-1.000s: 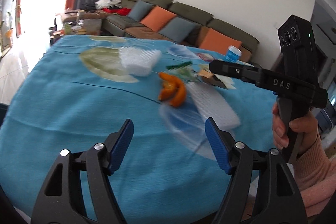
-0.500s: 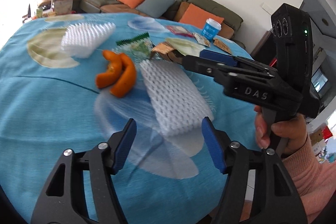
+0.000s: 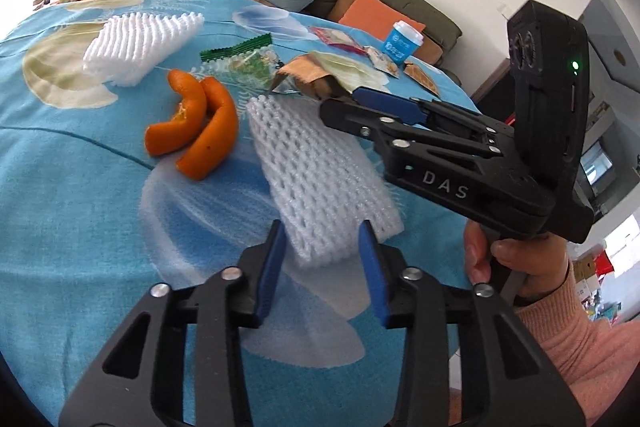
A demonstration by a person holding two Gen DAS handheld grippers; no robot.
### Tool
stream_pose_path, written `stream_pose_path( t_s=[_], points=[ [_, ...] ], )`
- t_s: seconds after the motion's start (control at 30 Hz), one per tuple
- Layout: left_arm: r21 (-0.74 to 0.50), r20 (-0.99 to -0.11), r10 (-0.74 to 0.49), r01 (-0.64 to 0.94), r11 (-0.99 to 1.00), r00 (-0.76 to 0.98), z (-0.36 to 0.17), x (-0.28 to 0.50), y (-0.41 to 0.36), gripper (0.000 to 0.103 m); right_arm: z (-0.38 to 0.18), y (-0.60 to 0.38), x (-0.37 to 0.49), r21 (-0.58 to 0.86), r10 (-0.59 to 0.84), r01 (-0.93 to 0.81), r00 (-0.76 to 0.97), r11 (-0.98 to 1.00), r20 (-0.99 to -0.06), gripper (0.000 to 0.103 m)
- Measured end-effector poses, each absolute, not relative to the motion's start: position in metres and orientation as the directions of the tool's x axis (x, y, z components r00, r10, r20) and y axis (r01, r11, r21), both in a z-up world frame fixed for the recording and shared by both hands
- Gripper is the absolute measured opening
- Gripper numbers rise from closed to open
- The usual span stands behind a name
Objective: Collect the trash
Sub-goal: 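Grasp the white foam net with the left tool while the right tool grasps the gold foil bag, then carry the foam net and foil bag over to the teal bin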
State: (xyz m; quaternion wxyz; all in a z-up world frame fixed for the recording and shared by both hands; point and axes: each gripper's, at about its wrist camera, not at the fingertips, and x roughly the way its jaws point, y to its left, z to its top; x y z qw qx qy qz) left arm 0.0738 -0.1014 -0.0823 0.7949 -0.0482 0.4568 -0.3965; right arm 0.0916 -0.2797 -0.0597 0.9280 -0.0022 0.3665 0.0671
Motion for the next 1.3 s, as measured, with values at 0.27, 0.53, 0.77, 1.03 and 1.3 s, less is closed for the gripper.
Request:
stream_pose_path(
  t_s=[0.27, 0.53, 0.77, 1.03, 1.3],
  points=[
    [-0.442, -0.684, -0.677, 0.584, 0.681, 0.271, -0.082, 0.074, -0.1, 0.012, -0.057, -0.29, 0.091, 0.098, 0.154, -0.12, 0.726, 0.988, -0.67, 0.006],
    [-0.387, -0.658, -0.68, 0.63, 0.673, 0.323, -0.065, 0.058, -0.096, 0.012, -0.047, -0.301, 0.082, 0.137, 0.166, -0.101, 0.754, 0.985, -0.636, 0.004],
    [-0.358, -0.64, -0.675, 0.633, 0.686, 0.369, -0.051, 0.05, -0.082, 0.012, -0.036, -0.303, 0.072, 0.166, 0.189, -0.11, 0.775, 0.98, -0.603, 0.002],
    [-0.344, -0.62, -0.658, 0.605, 0.718, 0.427, -0.042, 0.047, -0.054, 0.012, -0.024, -0.3, 0.064, 0.201, 0.226, -0.133, 0.792, 0.971, -0.567, 0.002],
    [-0.348, -0.602, -0.642, 0.568, 0.746, 0.476, -0.036, 0.045, -0.024, 0.012, -0.01, -0.29, 0.054, 0.241, 0.292, -0.189, 0.799, 0.952, -0.526, 0.002]
  ],
)
